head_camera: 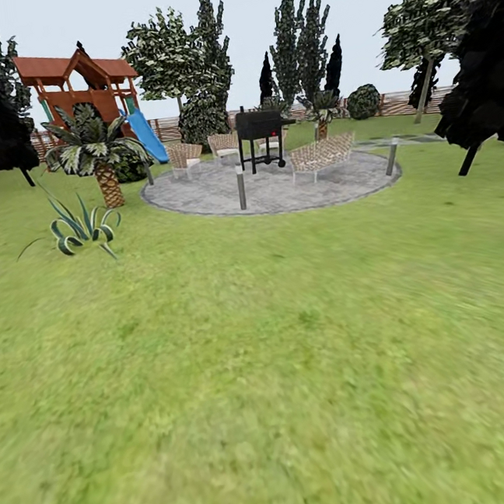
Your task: Take the three Easter eggs out of the wicker basket on the lawn in the garden, then place them on the lawn next to a single tree (choose any tree) so that all three eggs are next to the same tree and none are left in the basket.
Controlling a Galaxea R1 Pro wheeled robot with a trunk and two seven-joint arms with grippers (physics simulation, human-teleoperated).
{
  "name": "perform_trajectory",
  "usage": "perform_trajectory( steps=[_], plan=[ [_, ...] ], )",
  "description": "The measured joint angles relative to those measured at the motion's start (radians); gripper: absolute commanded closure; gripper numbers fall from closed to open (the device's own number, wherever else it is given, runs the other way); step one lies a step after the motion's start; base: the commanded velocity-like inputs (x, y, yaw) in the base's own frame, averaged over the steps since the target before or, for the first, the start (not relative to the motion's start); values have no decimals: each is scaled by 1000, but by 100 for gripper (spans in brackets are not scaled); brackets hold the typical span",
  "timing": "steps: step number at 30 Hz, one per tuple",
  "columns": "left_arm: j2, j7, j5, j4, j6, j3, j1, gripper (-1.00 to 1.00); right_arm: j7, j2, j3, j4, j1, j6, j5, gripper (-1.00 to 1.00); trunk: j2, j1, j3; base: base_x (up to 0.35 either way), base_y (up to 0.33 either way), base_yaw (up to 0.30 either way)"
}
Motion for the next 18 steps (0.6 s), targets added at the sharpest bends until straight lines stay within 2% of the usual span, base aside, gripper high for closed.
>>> perform_trajectory(
  steps=[18],
  plan=[
    [-1,0,-1,0,0,-1,0,-100,0,-1,1,0,0,0,0,-100,0,0,0,334,0,0]
  ],
)
